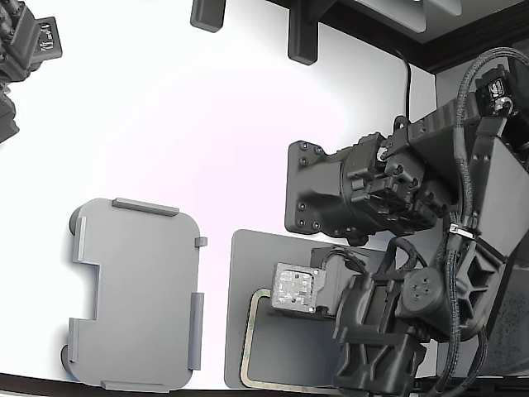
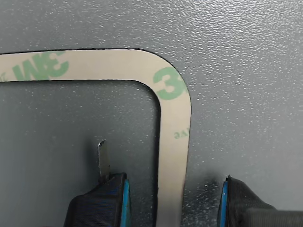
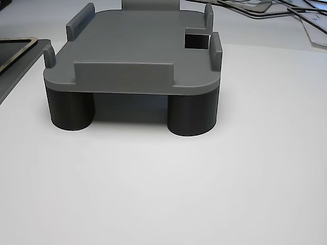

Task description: Move top rectangular frame to the holder.

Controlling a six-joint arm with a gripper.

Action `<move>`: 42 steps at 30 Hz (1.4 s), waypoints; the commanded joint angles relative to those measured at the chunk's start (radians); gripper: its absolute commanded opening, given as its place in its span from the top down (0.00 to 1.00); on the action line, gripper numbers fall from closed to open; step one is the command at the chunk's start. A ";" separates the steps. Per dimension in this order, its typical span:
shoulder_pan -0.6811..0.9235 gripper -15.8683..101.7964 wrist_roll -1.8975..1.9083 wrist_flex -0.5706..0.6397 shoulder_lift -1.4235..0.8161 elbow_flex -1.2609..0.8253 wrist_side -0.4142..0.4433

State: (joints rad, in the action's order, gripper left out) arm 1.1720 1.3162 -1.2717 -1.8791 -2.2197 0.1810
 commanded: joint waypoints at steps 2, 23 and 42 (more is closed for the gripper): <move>-0.021 0.27 0.008 0.014 -0.015 0.009 -0.005; -0.051 0.95 0.034 -0.006 0.002 0.003 -0.057; -0.229 0.96 0.428 -0.383 0.048 0.658 -0.026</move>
State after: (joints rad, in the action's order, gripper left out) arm 0.9664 1.7303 -1.6460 -1.8024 -1.6506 0.1503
